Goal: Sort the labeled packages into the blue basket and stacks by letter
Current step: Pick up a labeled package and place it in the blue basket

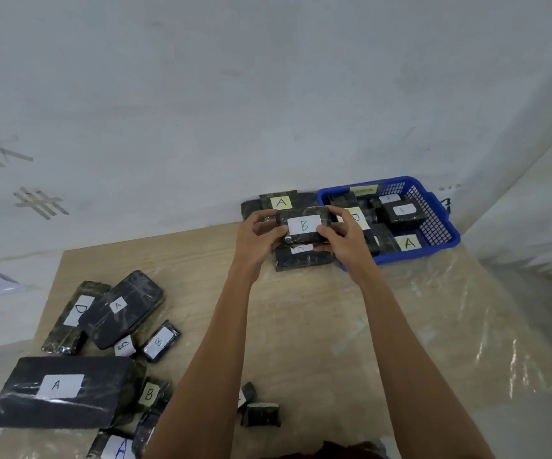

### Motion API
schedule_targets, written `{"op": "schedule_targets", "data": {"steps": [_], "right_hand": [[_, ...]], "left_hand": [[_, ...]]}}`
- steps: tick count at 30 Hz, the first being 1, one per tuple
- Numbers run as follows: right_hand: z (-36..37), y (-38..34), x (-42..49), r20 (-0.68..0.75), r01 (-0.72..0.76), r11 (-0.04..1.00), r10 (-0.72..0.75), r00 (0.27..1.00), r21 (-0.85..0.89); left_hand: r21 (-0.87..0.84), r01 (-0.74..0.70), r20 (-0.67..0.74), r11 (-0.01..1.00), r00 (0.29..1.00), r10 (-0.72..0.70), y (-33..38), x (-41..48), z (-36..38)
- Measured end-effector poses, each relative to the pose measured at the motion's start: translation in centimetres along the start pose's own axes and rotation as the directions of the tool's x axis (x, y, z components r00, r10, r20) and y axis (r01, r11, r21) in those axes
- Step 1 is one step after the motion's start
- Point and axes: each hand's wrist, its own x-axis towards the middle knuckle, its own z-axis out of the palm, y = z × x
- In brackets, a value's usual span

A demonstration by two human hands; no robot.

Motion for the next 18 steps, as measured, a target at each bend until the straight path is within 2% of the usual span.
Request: {"op": "schedule_targets", "data": {"steps": [7,12,14,18], "right_hand": [[-6.7,1.0,3.3,0.005,0.035,0.995,-0.035,0.999,-0.093],[-14.3,2.6,7.8,-0.033,-0.023,0.995,0.020,0.999,-0.093],[-17.6,3.6,9.7,-0.051,-0.061,0.990,0.054,0.997,-0.129],[-22.6,5.4,13.0,-0.030,-0.104,0.955,0.100,0.995,-0.278]], "left_hand": [[0.121,-0.014,0.038,0.993,0.999,0.010,-0.8,1.6,6.9],[0.240,0.034,0.061,0.970,0.997,-0.050,-3.2,4.4,13.3],[0.343,0.097,0.021,0.934,0.994,-0.110,-5.2,5.9,14.8],[0.550,0.261,-0.160,0.793,0.965,-0.206,-8.8,7.6,16.3]]}}
